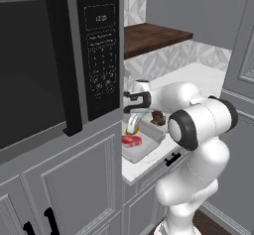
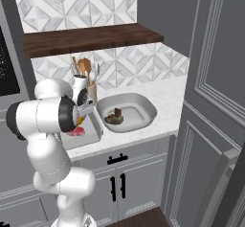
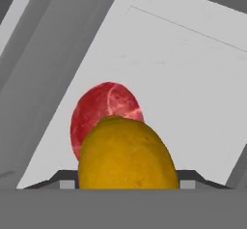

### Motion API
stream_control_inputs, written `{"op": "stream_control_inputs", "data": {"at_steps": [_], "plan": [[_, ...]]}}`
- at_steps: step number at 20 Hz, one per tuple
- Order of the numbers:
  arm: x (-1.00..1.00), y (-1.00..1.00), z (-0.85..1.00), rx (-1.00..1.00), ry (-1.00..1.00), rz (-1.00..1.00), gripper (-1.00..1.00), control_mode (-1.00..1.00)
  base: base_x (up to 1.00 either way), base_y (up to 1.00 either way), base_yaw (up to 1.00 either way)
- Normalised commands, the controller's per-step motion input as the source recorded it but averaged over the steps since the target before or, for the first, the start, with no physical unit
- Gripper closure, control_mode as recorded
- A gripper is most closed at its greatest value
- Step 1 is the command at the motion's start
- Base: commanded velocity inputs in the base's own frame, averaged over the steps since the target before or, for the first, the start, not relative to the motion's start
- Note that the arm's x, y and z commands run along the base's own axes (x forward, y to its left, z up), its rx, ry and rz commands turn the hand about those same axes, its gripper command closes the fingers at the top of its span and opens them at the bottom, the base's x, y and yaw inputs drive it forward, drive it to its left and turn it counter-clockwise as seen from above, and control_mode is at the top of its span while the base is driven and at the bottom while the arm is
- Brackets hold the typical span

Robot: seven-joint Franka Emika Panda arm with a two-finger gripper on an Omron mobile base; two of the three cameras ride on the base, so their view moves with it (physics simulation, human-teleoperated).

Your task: Place one lemon and one steak in each tupperware on the nearby counter, to pack two identical lunches.

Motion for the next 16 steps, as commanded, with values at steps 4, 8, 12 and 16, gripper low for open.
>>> {"op": "stream_control_inputs", "data": {"at_steps": [4,8,12,16], "plan": [[0.55,0.13,-0.01,0.00,-0.02,0.01,1.00,-1.00,0.00,0.00,0.00],[0.53,0.00,-0.10,0.00,-0.07,0.00,1.00,-1.00,0.00,0.00,0.00],[0.23,0.09,-0.19,0.00,-0.03,0.00,1.00,-1.00,0.00,0.00,0.00],[0.00,0.22,-0.40,0.00,-0.05,0.00,1.00,-1.00,0.00,0.00,0.00]]}}
